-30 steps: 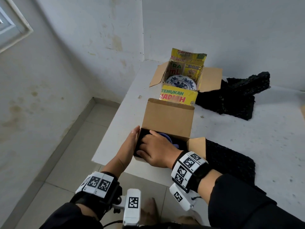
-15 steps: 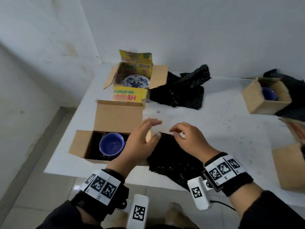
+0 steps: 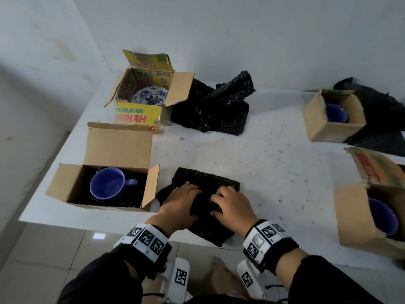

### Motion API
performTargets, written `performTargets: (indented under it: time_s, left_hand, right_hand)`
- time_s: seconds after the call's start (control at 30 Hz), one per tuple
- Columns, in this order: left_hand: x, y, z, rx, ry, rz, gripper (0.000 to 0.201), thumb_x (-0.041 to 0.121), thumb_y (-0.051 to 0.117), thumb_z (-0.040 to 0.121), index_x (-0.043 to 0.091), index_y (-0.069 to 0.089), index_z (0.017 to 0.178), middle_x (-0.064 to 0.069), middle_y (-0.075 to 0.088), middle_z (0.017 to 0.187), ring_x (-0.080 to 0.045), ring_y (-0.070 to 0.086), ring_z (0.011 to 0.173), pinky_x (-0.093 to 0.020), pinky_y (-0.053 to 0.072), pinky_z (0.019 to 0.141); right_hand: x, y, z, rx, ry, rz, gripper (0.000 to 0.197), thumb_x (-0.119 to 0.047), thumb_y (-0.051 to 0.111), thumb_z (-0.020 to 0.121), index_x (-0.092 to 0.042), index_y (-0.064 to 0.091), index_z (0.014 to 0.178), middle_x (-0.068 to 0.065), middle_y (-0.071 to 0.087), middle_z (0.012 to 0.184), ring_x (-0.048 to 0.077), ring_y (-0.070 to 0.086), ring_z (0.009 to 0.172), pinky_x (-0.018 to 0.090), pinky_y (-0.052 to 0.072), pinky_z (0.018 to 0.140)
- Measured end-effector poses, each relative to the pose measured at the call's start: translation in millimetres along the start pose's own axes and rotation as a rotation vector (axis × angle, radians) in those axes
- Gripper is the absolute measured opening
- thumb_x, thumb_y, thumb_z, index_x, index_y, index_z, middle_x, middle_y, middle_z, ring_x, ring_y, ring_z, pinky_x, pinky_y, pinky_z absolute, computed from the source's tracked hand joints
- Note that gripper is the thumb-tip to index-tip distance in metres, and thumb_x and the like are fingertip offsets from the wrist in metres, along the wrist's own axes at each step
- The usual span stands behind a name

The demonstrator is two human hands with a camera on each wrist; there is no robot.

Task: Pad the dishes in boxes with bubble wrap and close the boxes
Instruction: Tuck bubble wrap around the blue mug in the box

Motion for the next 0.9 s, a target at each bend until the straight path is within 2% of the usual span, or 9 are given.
performTargets:
  time_s: [0.13, 0.23, 0.3, 0.37, 0.5, 0.57, 0.67, 0.77, 0.9]
  left_hand:
    - [5, -14, 8, 0.073, -0.031, -0.032, 0.053, 0.033, 0.067, 0.082, 0.020, 0.049, 0.130, 0.001, 0.033, 0.150, -0.020, 0.021, 0.143, -0.039, 0.025, 0.114]
    - [16, -40, 11, 0.223, -0.024, -0.022, 0.032, 0.029, 0.063, 0.081, 0.023, 0.057, 0.113, 0.004, 0.039, 0.146, -0.019, 0.037, 0.133, -0.037, 0.033, 0.104]
    - [25, -59, 10, 0.302, -0.006, -0.011, 0.022, 0.027, 0.060, 0.081, 0.023, 0.057, 0.103, 0.006, 0.056, 0.125, -0.019, 0.051, 0.115, -0.032, 0.031, 0.092]
    - [33, -78, 8, 0.338, 0.022, 0.005, 0.016, 0.027, 0.058, 0.081, 0.023, 0.050, 0.095, 0.006, 0.064, 0.089, -0.021, 0.060, 0.087, -0.031, 0.031, 0.084]
    - [37, -110, 4, 0.339, 0.087, 0.004, 0.022, 0.023, 0.061, 0.081, 0.023, 0.039, 0.079, 0.010, 0.043, 0.055, -0.012, 0.039, 0.050, -0.031, 0.033, 0.087]
    - [36, -127, 0, 0.309, 0.149, -0.051, 0.032, 0.020, 0.065, 0.078, 0.026, 0.035, 0.068, 0.008, 0.038, 0.052, -0.008, 0.034, 0.048, -0.028, 0.033, 0.075]
    - [33, -151, -9, 0.257, 0.244, -0.168, 0.043, 0.006, 0.062, 0.072, 0.028, 0.026, 0.061, 0.004, 0.034, 0.055, -0.019, 0.030, 0.053, -0.026, 0.022, 0.055]
    - [18, -172, -18, 0.241, 0.256, -0.345, 0.041, -0.011, 0.048, 0.071, 0.023, 0.026, 0.063, 0.002, 0.030, 0.060, -0.013, 0.025, 0.057, -0.026, 0.022, 0.056]
    - [-15, -195, -38, 0.275, 0.228, -0.498, 0.039, -0.018, 0.044, 0.071, 0.020, 0.038, 0.065, 0.003, 0.040, 0.064, -0.005, 0.036, 0.057, -0.013, 0.032, 0.055]
  right_hand:
    - [10, -20, 7, 0.127, 0.046, 0.158, 0.019, -0.026, 0.061, 0.079, -0.019, 0.065, 0.097, -0.001, 0.058, 0.100, 0.021, 0.054, 0.096, 0.029, 0.040, 0.075]
    - [15, -44, 10, 0.167, 0.090, 0.199, 0.010, -0.029, 0.060, 0.070, -0.024, 0.055, 0.077, -0.007, 0.056, 0.085, 0.016, 0.051, 0.083, 0.032, 0.036, 0.078]
    - [19, -59, 11, 0.130, 0.130, 0.338, 0.016, -0.025, 0.059, 0.069, -0.024, 0.043, 0.067, -0.006, 0.058, 0.078, 0.019, 0.052, 0.074, 0.031, 0.037, 0.070]
    - [22, -69, 16, 0.032, 0.181, 0.528, 0.026, -0.014, 0.058, 0.073, -0.022, 0.036, 0.062, -0.002, 0.060, 0.075, 0.022, 0.054, 0.072, 0.031, 0.036, 0.062]
    - [14, -104, 23, -0.074, 0.110, 0.590, 0.032, 0.004, 0.049, 0.074, -0.019, 0.029, 0.064, 0.000, 0.036, 0.066, 0.017, 0.032, 0.063, 0.030, 0.027, 0.058]
    - [4, -129, 24, -0.012, 0.036, 0.620, 0.034, 0.011, 0.045, 0.071, -0.018, 0.028, 0.065, 0.000, 0.033, 0.065, 0.016, 0.029, 0.062, 0.030, 0.026, 0.058]
    - [-17, -161, 27, 0.075, -0.059, 0.703, 0.033, 0.014, 0.040, 0.067, -0.018, 0.028, 0.066, 0.006, 0.038, 0.070, 0.018, 0.034, 0.067, 0.031, 0.029, 0.061]
    - [-45, -182, 33, 0.094, -0.131, 0.723, 0.034, 0.014, 0.039, 0.070, -0.018, 0.029, 0.068, 0.012, 0.036, 0.076, 0.020, 0.034, 0.071, 0.032, 0.027, 0.064]
    - [-85, -187, 50, 0.045, -0.215, 0.657, 0.031, 0.008, 0.048, 0.080, -0.019, 0.035, 0.074, -0.002, 0.037, 0.074, 0.006, 0.031, 0.062, 0.024, 0.028, 0.059]
Point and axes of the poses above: each hand's wrist, its own z-axis towards the middle knuckle, its own y-axis out of the palm, x = y × z, the point moved 5 cm from there along z, towards the middle knuckle
